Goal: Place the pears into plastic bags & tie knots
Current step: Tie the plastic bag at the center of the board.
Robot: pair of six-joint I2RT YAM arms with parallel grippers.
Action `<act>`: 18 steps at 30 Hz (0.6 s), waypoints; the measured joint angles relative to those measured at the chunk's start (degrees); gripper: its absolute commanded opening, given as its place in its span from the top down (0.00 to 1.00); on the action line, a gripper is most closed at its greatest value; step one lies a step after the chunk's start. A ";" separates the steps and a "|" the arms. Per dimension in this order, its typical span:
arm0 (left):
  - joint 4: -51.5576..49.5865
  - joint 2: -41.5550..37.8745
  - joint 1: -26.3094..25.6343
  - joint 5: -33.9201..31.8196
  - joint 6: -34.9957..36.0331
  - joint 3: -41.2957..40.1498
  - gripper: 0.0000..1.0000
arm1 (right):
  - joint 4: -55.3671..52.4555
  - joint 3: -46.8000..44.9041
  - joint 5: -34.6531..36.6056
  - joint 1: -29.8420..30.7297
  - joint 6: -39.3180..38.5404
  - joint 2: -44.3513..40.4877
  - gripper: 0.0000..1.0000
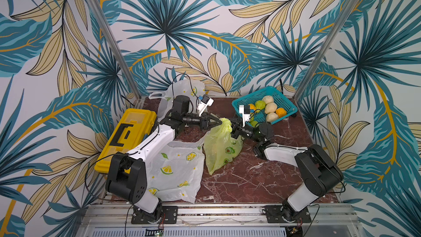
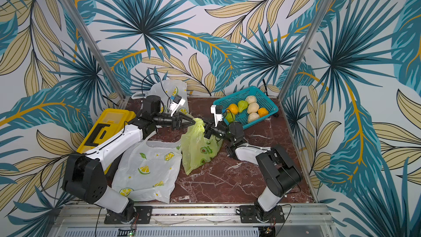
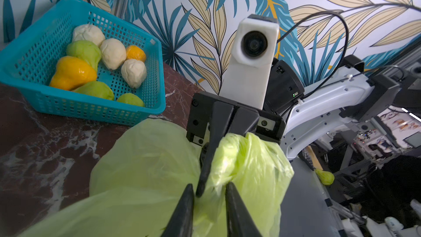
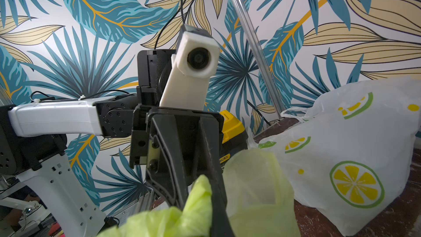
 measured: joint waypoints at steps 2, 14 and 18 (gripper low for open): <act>-0.04 0.24 0.20 0.57 0.02 0.00 0.92 | -0.02 0.00 -0.28 -0.07 0.02 0.00 1.00; -0.74 0.28 1.31 3.52 0.07 -0.04 0.86 | -2.38 0.50 -3.52 -0.66 -0.26 -0.92 1.00; -0.61 0.24 1.31 3.56 0.31 -0.07 0.73 | -3.63 0.55 -3.65 -0.85 -0.26 -1.29 1.00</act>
